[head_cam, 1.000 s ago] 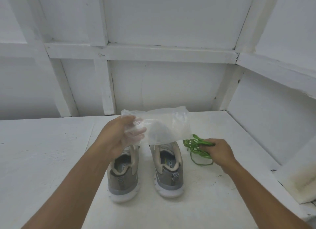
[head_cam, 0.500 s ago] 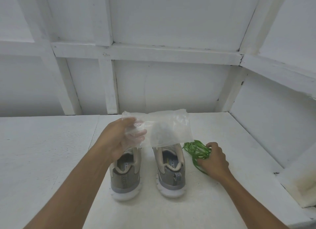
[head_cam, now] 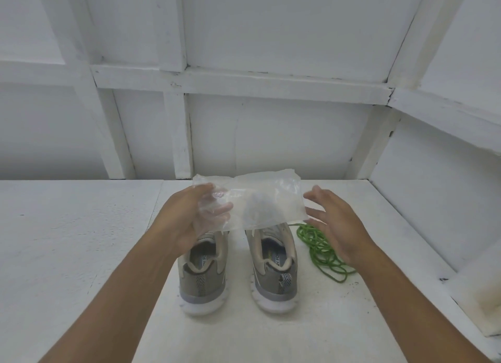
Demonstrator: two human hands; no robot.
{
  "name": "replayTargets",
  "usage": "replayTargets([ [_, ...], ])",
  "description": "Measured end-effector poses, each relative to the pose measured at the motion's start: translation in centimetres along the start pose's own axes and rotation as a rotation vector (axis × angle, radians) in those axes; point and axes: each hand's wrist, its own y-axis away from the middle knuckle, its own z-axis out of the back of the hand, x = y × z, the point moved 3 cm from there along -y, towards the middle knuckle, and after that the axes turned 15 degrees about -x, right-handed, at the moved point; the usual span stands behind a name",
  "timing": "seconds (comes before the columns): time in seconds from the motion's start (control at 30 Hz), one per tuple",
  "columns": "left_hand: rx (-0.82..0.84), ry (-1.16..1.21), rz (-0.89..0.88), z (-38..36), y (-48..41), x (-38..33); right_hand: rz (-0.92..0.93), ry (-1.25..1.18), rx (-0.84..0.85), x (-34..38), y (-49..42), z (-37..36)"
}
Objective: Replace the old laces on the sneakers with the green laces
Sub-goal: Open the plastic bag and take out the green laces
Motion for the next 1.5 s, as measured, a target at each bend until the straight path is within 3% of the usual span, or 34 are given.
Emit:
replayTargets([
  [0.13, -0.003, -0.031, -0.042, 0.2, 0.1, -0.4, -0.094, -0.120, 0.188, 1.4, 1.6, -2.3],
  [0.3, -0.011, -0.108, -0.097, 1.0, 0.0, -1.0, -0.083, -0.117, 0.131, 1.7, 1.2, -2.7],
  [0.5, -0.232, -0.182, -0.283, 2.8, -0.9, -1.4, -0.039, -0.145, 0.050, 1.1, 1.3, -2.5],
  [0.6, -0.257, -0.236, -0.323, 2.8, -0.9, -1.5, -0.017, -0.139, 0.027, 1.0, 1.2, -2.3],
  [0.77, -0.234, -0.245, -0.367, 2.9, -1.0, -2.2, 0.016, -0.124, 0.065, 1.1, 1.5, -2.5],
  [0.93, -0.324, -0.149, -0.456, 3.3, -1.1, -2.5, 0.027, -0.144, 0.059, 1.2, 1.5, -2.8],
  [1.13, -0.147, -0.297, -0.231, 3.0, -0.2, -1.2, 0.033, -0.163, -0.009, 1.2, 1.2, -2.6],
  [1.33, -0.299, -0.630, -0.639, 3.3, -0.1, -1.1, 0.033, -0.186, -0.060, 1.4, 1.3, -2.4],
  [1.4, -0.323, -0.643, -0.688, 3.4, -0.3, -1.4, 0.040, -0.204, -0.052, 1.5, 1.4, -2.4],
  [1.5, -0.225, -0.570, -0.647, 3.4, -0.2, -1.7, 0.050, -0.200, -0.013, 1.6, 1.6, -2.3],
])
